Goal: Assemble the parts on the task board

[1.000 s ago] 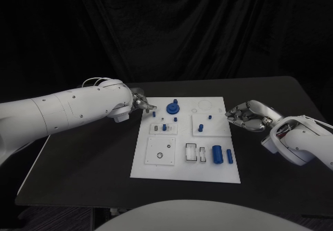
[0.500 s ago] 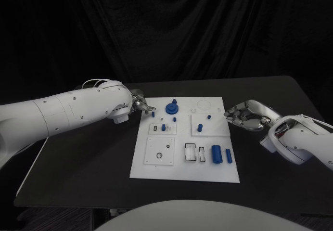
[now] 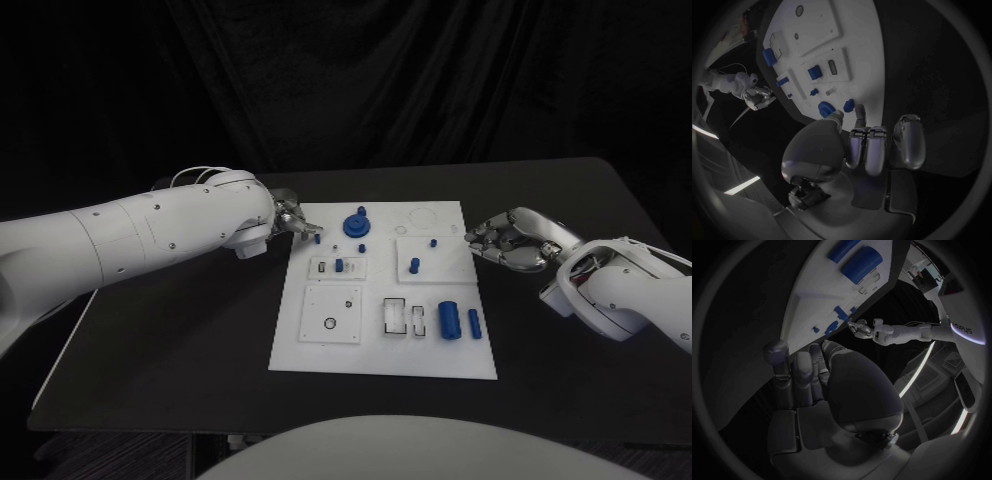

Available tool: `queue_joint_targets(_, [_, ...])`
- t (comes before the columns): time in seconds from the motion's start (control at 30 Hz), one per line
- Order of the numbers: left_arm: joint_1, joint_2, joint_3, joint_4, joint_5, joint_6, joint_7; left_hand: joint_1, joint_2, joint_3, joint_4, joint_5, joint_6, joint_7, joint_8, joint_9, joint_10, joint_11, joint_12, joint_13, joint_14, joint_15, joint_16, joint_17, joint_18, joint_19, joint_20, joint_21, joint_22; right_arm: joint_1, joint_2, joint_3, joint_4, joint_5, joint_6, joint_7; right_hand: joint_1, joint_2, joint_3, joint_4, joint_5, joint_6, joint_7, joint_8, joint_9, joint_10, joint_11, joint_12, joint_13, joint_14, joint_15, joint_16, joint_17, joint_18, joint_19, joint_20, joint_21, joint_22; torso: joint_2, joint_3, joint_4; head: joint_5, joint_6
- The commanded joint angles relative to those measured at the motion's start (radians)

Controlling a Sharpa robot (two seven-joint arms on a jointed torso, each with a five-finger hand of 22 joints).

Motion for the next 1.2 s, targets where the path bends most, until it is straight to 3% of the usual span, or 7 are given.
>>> queue_joint_targets(0.03, [-0.003,0.002,0.001,0.002,0.003,0.007,0.018,0.008,-0.001,0.000,-0.008,0.003,0.002,0.005,-0.003,-0.001,0.102,0.007,0.003,0.263,0.104,0.008,0.007,0.263,0.006,-0.009,0.000,-0.004,0.071,-0.002,0.001,0.001,-0.001,-0.006,0.008,-0.009,0.006,-0.006,0.007,-0.001,0.003,0.008,-0.003,-0.004,-0.001,0.006,-0.001,-0.006,-0.001,-0.006,-0.003,-0.001,-0.001,0.005,-0.002,-0.002,-0.002,0.039,0.000,0.0000,0.0001,0.001,0.000])
queue_joint_targets(0.9, [-0.005,0.011,0.001,-0.005,0.003,-0.007,0.041,0.019,0.002,0.003,-0.013,0.010,0.002,0.006,-0.013,-0.011,0.102,0.008,0.003,0.263,0.104,0.009,0.007,0.263,0.009,-0.017,0.001,-0.013,0.064,-0.004,0.005,0.001,-0.009,-0.006,0.024,-0.017,0.018,-0.007,0.017,-0.008,0.020,0.013,-0.002,-0.004,-0.001,0.004,0.000,-0.007,-0.007,-0.007,-0.003,-0.001,-0.002,0.005,-0.001,-0.002,-0.006,0.039,0.000,0.0011,-0.0008,-0.001,0.000])
queue_joint_targets(1.2, [-0.006,0.019,0.001,-0.016,0.003,0.004,0.042,0.023,0.002,0.005,-0.015,0.013,0.002,0.006,-0.015,-0.012,0.102,0.008,0.003,0.263,0.104,0.009,0.007,0.263,0.009,-0.018,0.001,-0.015,0.063,-0.005,0.005,0.001,-0.009,-0.006,0.026,-0.018,0.021,-0.008,0.020,-0.010,0.028,0.015,-0.002,-0.003,-0.001,0.005,0.000,-0.007,-0.008,-0.007,-0.003,-0.001,-0.002,0.005,0.000,-0.003,-0.005,0.040,0.001,-0.0001,0.0005,-0.001,0.000])
